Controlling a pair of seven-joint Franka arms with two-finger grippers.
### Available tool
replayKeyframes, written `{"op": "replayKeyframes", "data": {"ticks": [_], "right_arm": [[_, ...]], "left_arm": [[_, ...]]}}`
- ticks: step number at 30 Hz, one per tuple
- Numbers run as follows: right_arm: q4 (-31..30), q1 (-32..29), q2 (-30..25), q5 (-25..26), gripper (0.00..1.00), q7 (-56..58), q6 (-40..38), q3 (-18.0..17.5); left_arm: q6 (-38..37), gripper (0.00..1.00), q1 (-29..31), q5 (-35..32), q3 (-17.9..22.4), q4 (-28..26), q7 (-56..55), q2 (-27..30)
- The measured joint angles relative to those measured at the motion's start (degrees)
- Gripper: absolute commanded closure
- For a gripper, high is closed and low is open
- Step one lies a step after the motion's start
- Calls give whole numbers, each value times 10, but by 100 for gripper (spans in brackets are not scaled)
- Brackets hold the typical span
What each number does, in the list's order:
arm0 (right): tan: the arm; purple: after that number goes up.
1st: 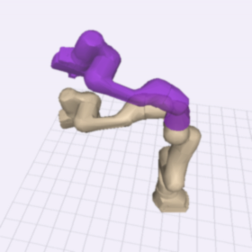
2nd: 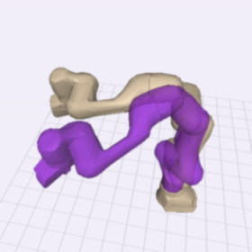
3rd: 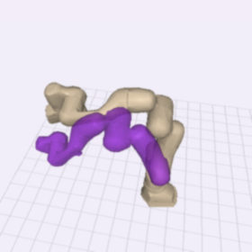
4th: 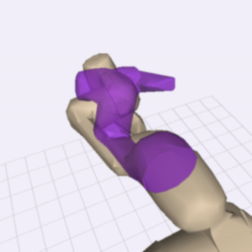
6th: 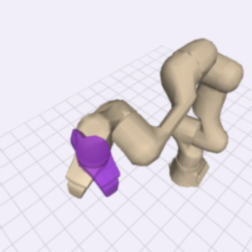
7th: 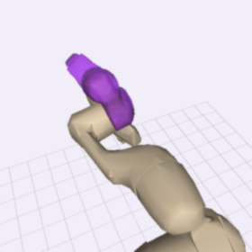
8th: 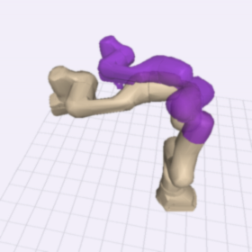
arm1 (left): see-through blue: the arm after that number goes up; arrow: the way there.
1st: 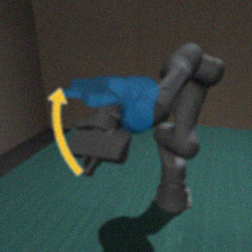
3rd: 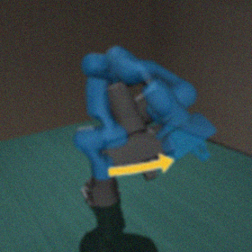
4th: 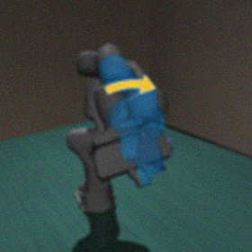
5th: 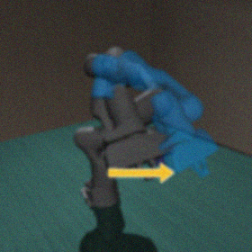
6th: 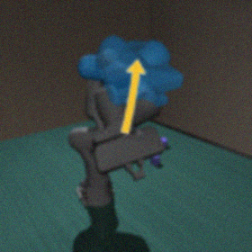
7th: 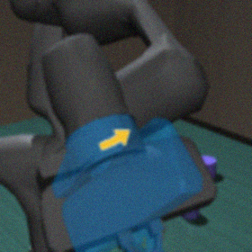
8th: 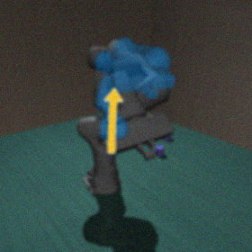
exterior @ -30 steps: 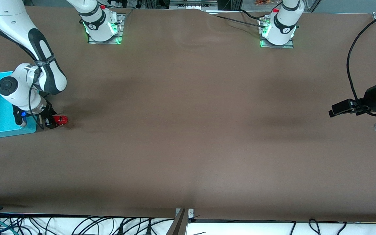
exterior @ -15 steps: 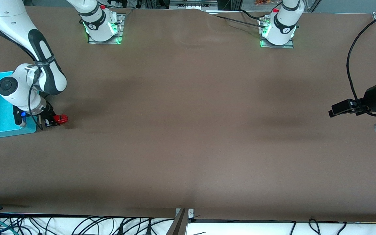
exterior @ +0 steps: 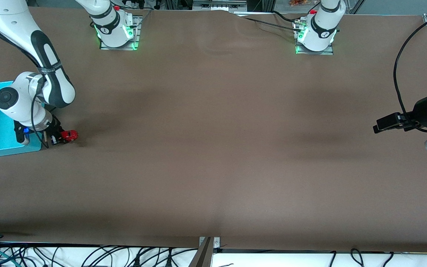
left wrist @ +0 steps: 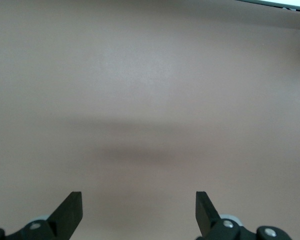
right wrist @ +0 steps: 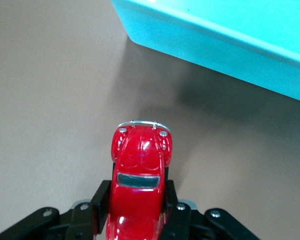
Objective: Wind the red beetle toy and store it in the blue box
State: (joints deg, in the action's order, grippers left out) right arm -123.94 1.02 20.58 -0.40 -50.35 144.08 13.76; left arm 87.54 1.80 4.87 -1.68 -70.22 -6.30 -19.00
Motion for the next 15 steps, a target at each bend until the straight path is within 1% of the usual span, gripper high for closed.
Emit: {"op": "replayKeyframes", "data": {"ticks": [8,15], "right_arm": [[1,0,-49,0,100,57,-90,0],[1,0,-80,1,100,126,-139,3]], "left_arm": [[0,0,0,0,3,0,0,0],[0,0,0,0,3,1,0,0]]}}
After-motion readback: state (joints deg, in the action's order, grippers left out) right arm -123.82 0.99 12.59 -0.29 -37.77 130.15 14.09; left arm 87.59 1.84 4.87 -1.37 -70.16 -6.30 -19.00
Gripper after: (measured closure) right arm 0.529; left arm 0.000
